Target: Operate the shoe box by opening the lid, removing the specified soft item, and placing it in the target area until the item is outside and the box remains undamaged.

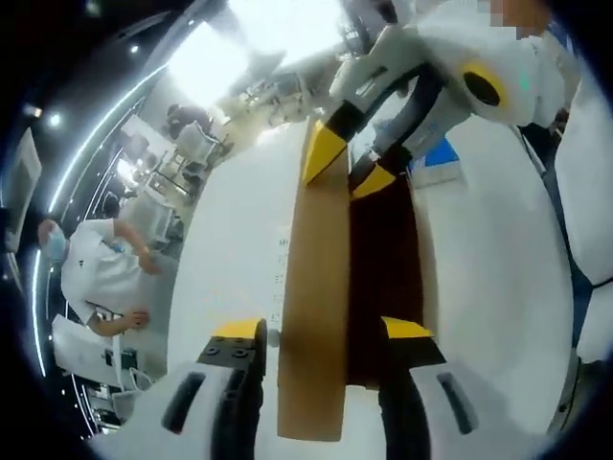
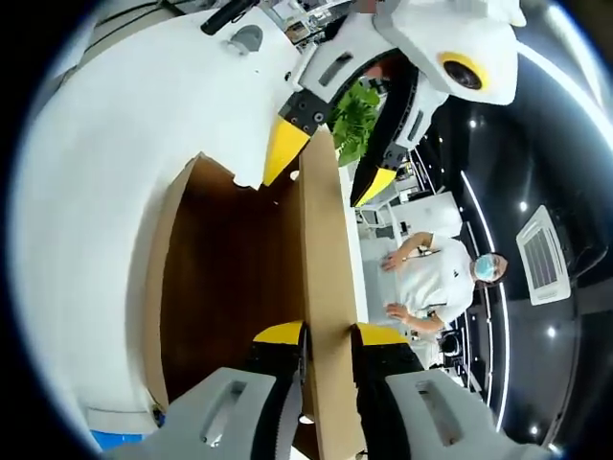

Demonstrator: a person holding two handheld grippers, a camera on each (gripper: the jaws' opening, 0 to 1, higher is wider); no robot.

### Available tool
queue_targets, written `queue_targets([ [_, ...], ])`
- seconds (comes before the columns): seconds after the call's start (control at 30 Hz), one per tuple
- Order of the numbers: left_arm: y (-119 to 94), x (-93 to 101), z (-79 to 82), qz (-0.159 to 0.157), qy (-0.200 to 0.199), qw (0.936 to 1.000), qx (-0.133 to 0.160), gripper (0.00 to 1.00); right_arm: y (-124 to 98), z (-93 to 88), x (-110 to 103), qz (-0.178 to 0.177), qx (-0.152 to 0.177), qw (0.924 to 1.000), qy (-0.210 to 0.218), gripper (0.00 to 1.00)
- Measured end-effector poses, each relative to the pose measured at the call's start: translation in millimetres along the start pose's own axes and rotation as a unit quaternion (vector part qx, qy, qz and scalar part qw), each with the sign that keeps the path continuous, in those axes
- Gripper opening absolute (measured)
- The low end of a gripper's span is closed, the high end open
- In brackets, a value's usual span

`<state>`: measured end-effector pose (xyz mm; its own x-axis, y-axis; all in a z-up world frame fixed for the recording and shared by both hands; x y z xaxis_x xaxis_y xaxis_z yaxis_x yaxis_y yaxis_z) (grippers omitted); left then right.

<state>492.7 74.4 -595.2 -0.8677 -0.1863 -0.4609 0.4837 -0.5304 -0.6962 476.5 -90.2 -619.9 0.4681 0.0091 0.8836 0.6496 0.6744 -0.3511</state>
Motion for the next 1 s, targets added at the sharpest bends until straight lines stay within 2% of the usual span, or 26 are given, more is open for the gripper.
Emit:
queue_targets([
  [0.13,-1,-0.9,-0.7,0.005,0.004,1.0000,-0.002,0.41,0,0.1,0,0.000,0.000,1.0000,0.000,0.17],
  [0.27,-2,-2.5,-0.7,0.010,0.006,0.9999,-0.001,0.31,0,0.3,-1,0.000,0.000,1.0000,0.000,0.17],
  [0.5,-1,-2.8,-3.0,0.010,0.008,0.9999,-0.004,0.30,0,0.6,-1,0.001,0.001,1.0000,0.002,0.17],
  [0.67,2,0.8,-3.9,0.011,0.025,0.9995,-0.016,0.30,-1,1.5,-3,0.008,0.004,0.9999,0.007,0.18],
  [0.8,1,2.1,-2.8,0.015,0.028,0.9993,-0.020,0.29,-2,1.9,-1,0.020,0.008,0.9992,0.033,0.18],
  [0.83,1,1.6,-2.8,0.015,0.028,0.9993,-0.020,0.29,-3,2.0,0,0.024,0.010,0.9987,0.045,0.18],
  [0.87,1,1.1,-2.9,0.017,0.027,0.9993,-0.020,0.29,-6,2.1,2,0.028,0.010,0.9966,0.076,0.18],
  [0.97,1,1.3,-2.2,0.017,0.028,0.9992,-0.022,0.29,-16,-1.0,14,0.026,0.007,0.9925,0.119,0.25],
  [1.0,2,1.4,-2.1,0.018,0.028,0.9992,-0.022,0.29,-19,-2.2,19,0.026,0.008,0.9921,0.122,0.29],
])
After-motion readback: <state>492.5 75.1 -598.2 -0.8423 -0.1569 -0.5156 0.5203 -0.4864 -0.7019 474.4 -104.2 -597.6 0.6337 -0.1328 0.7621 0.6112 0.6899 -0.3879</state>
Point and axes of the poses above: the point that each gripper's makers call its tool centre point, and the gripper's own axes: y roughly forward along the fingers, x roughly to its right, z roughly out of its top, the point moved 9 cm from there along -y, roughly backward along the fingers, and after that the axes turned 11 degrees about x, right-handed, at the moved point
